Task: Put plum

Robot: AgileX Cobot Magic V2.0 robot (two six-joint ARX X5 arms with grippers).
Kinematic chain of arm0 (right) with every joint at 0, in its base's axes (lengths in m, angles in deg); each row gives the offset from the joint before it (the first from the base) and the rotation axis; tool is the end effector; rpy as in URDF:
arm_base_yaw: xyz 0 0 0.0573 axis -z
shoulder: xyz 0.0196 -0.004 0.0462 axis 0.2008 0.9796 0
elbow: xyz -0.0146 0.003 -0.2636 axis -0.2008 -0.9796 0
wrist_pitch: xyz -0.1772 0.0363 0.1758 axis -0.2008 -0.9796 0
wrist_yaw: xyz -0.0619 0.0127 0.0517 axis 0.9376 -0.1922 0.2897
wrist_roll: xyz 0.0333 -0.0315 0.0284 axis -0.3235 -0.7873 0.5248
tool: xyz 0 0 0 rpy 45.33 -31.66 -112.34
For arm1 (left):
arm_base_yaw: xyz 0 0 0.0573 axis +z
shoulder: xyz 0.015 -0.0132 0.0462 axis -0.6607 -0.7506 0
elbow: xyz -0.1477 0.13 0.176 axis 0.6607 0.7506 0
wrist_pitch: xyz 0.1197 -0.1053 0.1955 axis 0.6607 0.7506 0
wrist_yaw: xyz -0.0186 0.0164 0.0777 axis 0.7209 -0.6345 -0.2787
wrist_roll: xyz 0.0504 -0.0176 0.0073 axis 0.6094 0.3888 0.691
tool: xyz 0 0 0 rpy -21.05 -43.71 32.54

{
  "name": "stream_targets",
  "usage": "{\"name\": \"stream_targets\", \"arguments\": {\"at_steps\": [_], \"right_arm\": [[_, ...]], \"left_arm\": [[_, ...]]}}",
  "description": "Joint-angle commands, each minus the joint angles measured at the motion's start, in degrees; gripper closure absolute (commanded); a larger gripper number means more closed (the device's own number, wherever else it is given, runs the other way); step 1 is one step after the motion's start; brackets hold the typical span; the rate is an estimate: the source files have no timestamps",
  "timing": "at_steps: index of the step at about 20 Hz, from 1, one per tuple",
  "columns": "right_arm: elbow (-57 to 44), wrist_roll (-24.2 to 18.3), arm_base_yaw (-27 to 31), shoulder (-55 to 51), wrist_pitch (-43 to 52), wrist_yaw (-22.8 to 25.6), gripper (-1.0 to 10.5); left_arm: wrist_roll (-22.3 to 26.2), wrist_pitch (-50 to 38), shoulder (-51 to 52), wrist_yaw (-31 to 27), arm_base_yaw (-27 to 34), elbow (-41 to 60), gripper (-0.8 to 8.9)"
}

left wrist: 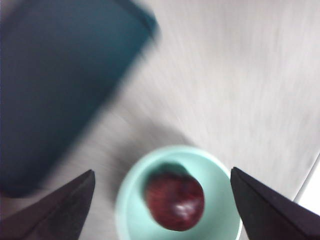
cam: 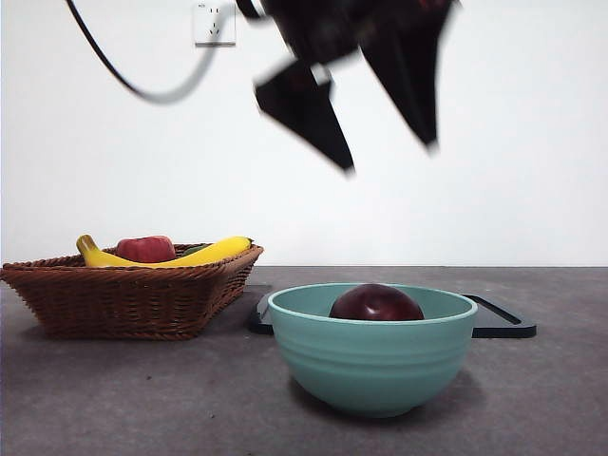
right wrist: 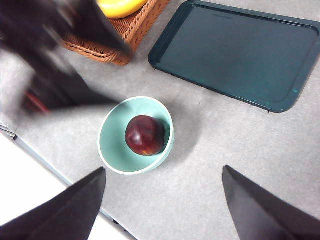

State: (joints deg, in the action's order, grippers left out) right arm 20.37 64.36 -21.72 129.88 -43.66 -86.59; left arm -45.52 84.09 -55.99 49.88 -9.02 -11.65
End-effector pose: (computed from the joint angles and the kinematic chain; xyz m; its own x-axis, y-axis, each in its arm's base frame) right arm 0.1131 0.0349 0.3286 0.5020 0.5953 -0.6274 -0.4935 0.7929 0.3574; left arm 0.2289 -0.2809 0.3148 0.2883 -0.5092 -0.8110 0.8108 0.5803 -0.0761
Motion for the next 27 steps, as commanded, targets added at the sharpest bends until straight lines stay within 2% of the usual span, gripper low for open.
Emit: {"name": "stream_targets", "arguments": {"at_steps": [1, 8, 12, 17, 20, 23, 27], "right_arm": [[1.03, -0.48, -0.24, 0.26, 0.55, -0.11, 5.7], [1.03, -0.46, -0.24, 0.26, 0.5, -0.11, 5.7], [1.03, -0.46, -0.24, 0.26, 0.57, -0.09, 5.7], [1.01, -0.46, -0.24, 0.26, 0.55, -0.09, 5.7], [1.01, -0.46, -0.24, 0.26, 0.55, -0.11, 5.7], [1.01, -0.46, -0.24, 0.28, 0.52, -0.11, 5.7], [1.01, -0.42, -0.24, 0.28, 0.44, -0.15, 5.7]], "left_arm": [[-1.07, -0.57, 6.05, -0.15, 2.54, -1.81, 3.77], [-2.08, -0.02, 22.91, 0.0, 11.98, 1.33, 3.77], [-2.05, -1.75, 33.09, 2.03, 14.47, 14.51, 3.78], [-4.9, -7.06, 44.63, 9.03, 14.51, 34.12, 3.81], [-4.9, -6.69, 47.78, 13.49, 14.51, 40.68, 3.81], [-4.9, -5.7, 48.43, 18.49, 14.49, 42.36, 3.81], [-4.9, -5.7, 48.43, 18.58, 14.47, 42.34, 3.81]]}}
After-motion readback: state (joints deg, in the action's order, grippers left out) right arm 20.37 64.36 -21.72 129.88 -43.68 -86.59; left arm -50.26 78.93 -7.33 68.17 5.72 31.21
